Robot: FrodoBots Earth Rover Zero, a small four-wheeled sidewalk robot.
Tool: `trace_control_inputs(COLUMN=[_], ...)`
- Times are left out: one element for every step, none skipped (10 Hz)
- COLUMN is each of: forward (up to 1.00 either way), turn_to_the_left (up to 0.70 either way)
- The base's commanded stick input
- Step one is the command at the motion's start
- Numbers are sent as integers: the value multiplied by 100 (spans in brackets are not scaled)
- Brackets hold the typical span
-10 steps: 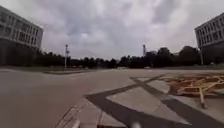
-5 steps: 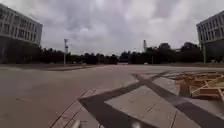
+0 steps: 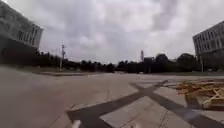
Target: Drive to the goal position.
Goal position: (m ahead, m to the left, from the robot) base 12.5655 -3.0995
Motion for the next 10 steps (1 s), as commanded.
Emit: trace_control_inputs(forward=[85,85,85,85,85,85,85,85,85,85], turn_to_the_left=[0,0,0,0,0,0,0,0,0,0])
